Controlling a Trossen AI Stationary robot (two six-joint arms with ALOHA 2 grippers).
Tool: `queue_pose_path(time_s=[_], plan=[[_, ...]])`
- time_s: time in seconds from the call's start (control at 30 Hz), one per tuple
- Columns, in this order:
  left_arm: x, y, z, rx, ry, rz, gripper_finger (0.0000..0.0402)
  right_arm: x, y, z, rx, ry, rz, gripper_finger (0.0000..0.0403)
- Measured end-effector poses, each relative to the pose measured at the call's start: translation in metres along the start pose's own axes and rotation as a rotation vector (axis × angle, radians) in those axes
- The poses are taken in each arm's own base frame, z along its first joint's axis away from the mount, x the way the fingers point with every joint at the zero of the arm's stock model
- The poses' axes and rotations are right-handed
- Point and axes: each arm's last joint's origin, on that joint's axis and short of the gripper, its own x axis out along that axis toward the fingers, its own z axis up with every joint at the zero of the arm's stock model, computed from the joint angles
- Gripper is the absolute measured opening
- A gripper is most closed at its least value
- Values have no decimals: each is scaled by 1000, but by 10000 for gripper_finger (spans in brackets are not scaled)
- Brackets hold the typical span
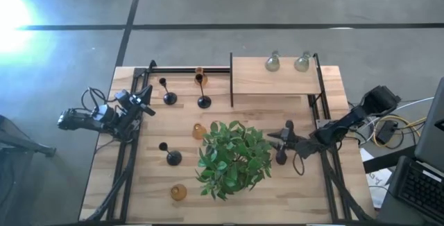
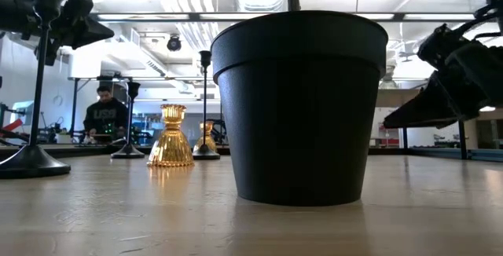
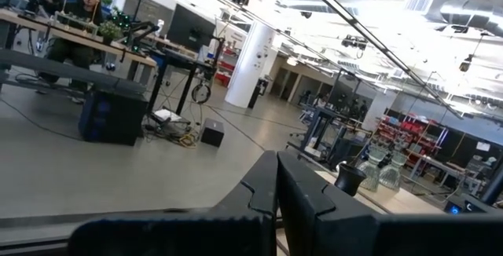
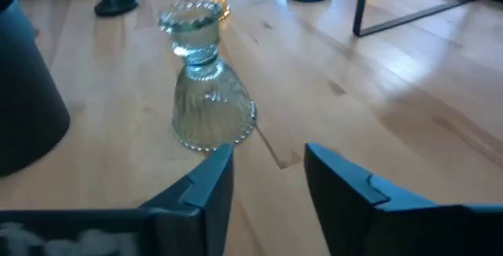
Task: Pick & Place candle stick holders
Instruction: Put the transparent glass candle holder on the shelf
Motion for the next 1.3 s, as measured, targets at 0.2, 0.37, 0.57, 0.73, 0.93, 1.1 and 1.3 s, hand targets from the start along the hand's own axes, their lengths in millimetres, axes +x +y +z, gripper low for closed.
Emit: queue_pose_path(time_s=[0.2, 0.37, 0.57, 0.73, 0.93, 1.1, 1.3], plan=[[0, 0, 0, 0, 0, 0, 12, 13, 17, 6, -65, 7, -10, 188], [0, 0, 0, 0, 0, 0, 12, 28, 28, 11, -71, 12, -35, 192], [0, 0, 0, 0, 0, 0, 12, 48, 37, 15, -66, 18, -77, 190], [0, 0, -1, 7, 3, 0, 12, 62, 49, 21, -49, 8, -77, 190], [0, 0, -1, 8, 4, 0, 12, 69, 59, 27, -34, -5, -65, 190], [0, 0, -1, 9, 4, 0, 12, 77, 57, 26, -33, 2, -89, 190], [0, 0, -1, 13, 6, 0, 12, 85, 50, 30, 0, -13, -108, 189]])
